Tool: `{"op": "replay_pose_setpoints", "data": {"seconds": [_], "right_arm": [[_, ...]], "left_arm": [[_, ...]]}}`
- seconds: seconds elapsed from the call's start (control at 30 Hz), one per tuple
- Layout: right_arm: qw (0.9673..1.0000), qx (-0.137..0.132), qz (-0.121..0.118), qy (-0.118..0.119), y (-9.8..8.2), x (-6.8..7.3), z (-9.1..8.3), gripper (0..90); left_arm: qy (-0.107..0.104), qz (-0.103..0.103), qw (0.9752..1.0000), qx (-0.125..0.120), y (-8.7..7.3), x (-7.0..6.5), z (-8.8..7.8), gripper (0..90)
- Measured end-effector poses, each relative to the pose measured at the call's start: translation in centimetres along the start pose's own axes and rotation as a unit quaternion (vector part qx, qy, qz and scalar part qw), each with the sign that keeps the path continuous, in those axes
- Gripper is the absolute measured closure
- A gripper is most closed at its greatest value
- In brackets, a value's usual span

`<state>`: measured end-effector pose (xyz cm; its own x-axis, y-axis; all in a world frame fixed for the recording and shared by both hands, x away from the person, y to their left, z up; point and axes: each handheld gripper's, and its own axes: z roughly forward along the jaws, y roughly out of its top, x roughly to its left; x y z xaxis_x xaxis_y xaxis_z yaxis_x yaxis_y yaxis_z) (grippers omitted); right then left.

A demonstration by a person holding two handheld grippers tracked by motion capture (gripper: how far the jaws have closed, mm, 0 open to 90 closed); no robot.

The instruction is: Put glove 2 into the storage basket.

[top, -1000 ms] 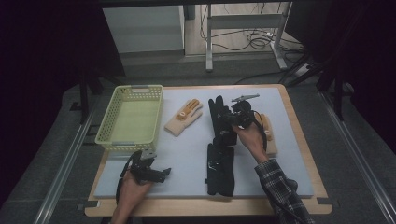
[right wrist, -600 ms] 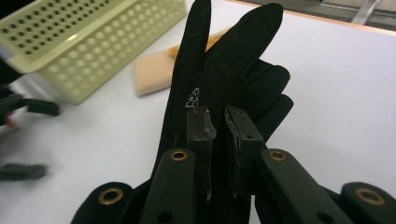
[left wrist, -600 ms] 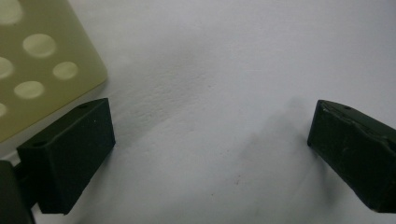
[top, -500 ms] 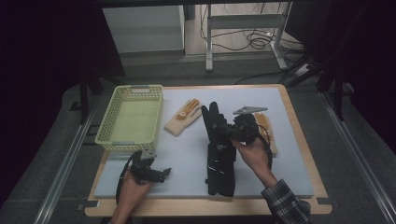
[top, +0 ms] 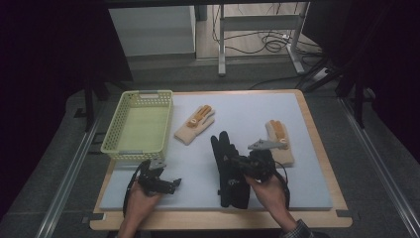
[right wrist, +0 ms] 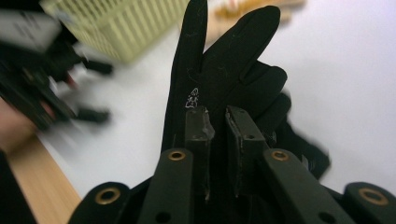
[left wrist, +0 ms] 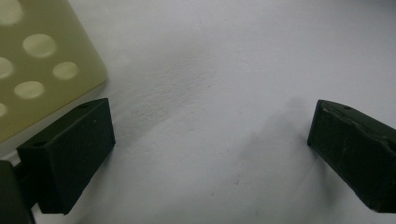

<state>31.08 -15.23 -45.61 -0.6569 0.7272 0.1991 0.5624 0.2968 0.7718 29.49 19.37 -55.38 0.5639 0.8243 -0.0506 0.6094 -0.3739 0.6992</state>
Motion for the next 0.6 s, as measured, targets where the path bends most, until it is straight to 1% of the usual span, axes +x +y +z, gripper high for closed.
{"op": "replay_pose_setpoints", "data": {"seconds": [0.07,0.1,0.13,0.2,0.27,0.3,0.33,0.37,0.4,0.47,0.5,0.57,0.6], "right_arm": [[0.9998,0.016,-0.010,-0.012,-1.5,-0.1,0.6,71.9],[0.9997,0.016,-0.014,-0.015,-1.9,-0.3,0.7,68.0],[0.9996,0.015,-0.016,-0.016,-2.0,-0.7,0.7,60.4],[0.9994,0.013,-0.022,-0.021,-1.3,-1.3,0.6,58.8],[0.9980,0.008,-0.045,-0.044,-0.2,-1.9,0.6,61.1],[0.9971,0.011,-0.054,-0.052,0.4,-2.3,1.0,62.7],[0.9958,0.021,-0.066,-0.061,1.1,-2.9,1.9,62.9],[0.9954,0.027,-0.067,-0.063,1.3,-3.2,2.5,62.8],[0.9953,0.035,-0.067,-0.061,1.5,-3.6,3.2,62.5],[0.9963,0.051,-0.051,-0.047,1.7,-4.8,5.4,59.8],[0.9963,0.058,-0.044,-0.045,1.7,-5.1,6.1,59.6],[0.9954,0.075,-0.037,-0.047,1.6,-5.9,7.7,61.2],[0.9943,0.093,-0.025,-0.047,1.4,-6.3,8.6,69.6]], "left_arm": [[0.000,0.000,1.0000,0.000,0.0,0.0,0.0,1.0],[0.000,0.000,1.0000,0.000,0.0,0.0,0.0,1.0],[0.000,-0.001,1.0000,-0.001,0.0,0.0,0.0,1.1],[0.000,-0.002,1.0000,-0.001,0.0,0.0,0.0,1.1],[0.000,0.000,1.0000,0.000,0.0,0.0,0.0,1.1],[0.000,0.000,1.0000,0.000,0.0,0.0,0.0,1.1],[0.000,0.001,1.0000,0.000,0.0,0.0,0.0,1.0],[0.000,0.001,1.0000,0.000,0.0,0.0,0.0,1.0],[0.000,0.000,1.0000,0.000,0.0,0.0,0.0,1.1],[0.000,0.000,1.0000,0.000,0.0,0.0,0.0,1.0],[0.000,0.000,1.0000,0.000,0.0,0.0,0.0,1.0],[0.000,0.000,1.0000,0.000,0.0,0.0,0.0,1.0],[0.000,0.000,1.0000,0.000,0.0,0.0,0.0,1.0]]}}
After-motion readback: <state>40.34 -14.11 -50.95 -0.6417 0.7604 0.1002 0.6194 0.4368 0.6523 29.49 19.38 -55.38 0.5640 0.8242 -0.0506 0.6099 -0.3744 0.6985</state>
